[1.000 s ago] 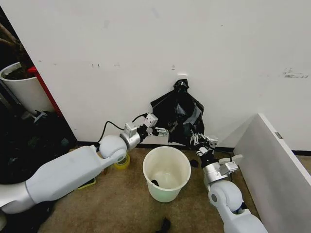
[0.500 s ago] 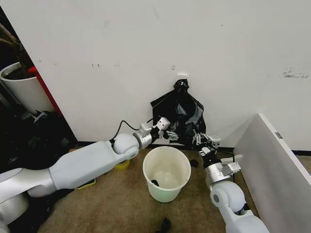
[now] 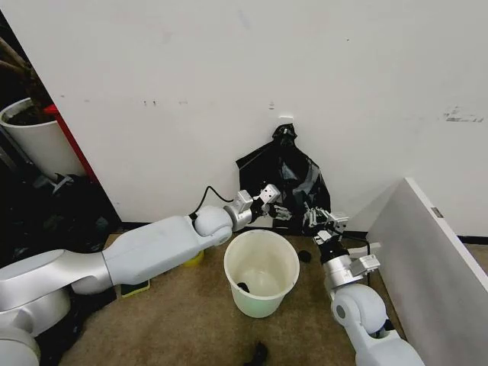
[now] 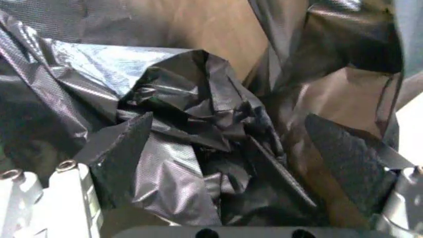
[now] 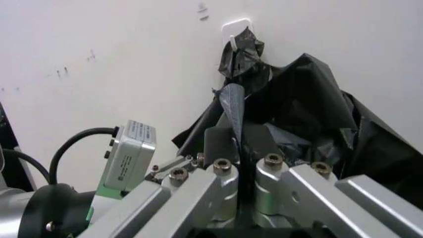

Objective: Place the garbage bag over the trash bin.

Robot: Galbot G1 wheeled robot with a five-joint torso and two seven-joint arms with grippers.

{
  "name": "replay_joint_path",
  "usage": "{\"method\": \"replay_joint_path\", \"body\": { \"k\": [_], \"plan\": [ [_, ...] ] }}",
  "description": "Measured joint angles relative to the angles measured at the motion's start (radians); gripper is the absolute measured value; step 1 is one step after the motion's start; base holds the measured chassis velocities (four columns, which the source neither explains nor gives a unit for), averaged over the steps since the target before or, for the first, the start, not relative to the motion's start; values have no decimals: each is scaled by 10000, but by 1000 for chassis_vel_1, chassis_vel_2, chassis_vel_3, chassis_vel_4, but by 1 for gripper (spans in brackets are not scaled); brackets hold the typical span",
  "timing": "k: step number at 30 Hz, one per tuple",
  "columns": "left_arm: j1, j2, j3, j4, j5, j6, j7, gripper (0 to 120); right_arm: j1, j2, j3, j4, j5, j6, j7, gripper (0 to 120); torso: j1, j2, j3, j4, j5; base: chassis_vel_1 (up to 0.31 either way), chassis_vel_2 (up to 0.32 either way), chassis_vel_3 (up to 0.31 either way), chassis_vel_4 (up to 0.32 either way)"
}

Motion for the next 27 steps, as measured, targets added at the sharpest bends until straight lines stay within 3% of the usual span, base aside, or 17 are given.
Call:
{"method": "replay_joint_path", "body": {
  "k": [8,18,27],
  "plan": [
    [1,137,-156,-382,-71,395,-337,88,2,41,34,-9,-9,-3,11,0,-2,0,0,4,-1,0,0,0,0],
    [-250,-497,-55,60,-465,1528,-580,84,-23,66,47,89,-19,-20,31,0,-1,0,0,-4,0,0,0,0,0],
    [-198,-812,-39,864,-471,1893,-800,46,-144,46,180,237,26,-34,44,0,-1,0,0,-1,-2,0,0,0,0]
  ]
}}
